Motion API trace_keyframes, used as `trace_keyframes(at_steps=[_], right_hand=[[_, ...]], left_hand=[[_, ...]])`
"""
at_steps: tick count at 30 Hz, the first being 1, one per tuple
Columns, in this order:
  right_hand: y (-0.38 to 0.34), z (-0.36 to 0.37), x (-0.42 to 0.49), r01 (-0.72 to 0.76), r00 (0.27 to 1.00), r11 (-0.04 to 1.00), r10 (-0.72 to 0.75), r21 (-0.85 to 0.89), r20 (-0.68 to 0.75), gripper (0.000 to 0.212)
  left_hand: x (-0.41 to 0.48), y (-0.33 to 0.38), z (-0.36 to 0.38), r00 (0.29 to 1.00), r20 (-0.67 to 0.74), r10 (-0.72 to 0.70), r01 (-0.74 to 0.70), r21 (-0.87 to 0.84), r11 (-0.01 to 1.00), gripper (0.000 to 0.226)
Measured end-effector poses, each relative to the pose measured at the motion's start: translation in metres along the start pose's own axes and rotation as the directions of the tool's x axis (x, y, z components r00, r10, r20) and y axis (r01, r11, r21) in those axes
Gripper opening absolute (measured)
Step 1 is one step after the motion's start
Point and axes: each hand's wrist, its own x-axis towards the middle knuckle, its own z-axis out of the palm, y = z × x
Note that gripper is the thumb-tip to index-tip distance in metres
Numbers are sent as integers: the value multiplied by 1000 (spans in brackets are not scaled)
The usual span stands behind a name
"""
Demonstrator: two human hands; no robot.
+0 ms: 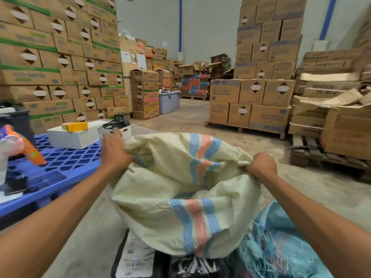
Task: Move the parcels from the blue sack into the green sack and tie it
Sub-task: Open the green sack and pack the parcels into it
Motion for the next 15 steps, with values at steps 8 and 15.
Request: trace_keyframes(at_steps=[8, 15], right_hand=[[22, 13, 15, -261, 960, 911, 208, 319, 189, 18], [-47, 22, -14, -508, 817, 506, 26, 697, 576, 18]], left_hand=[[-9, -43, 7, 825, 340, -452, 524, -161, 836, 48], [-37, 33, 19, 611, 789, -64, 716, -517, 469, 32]])
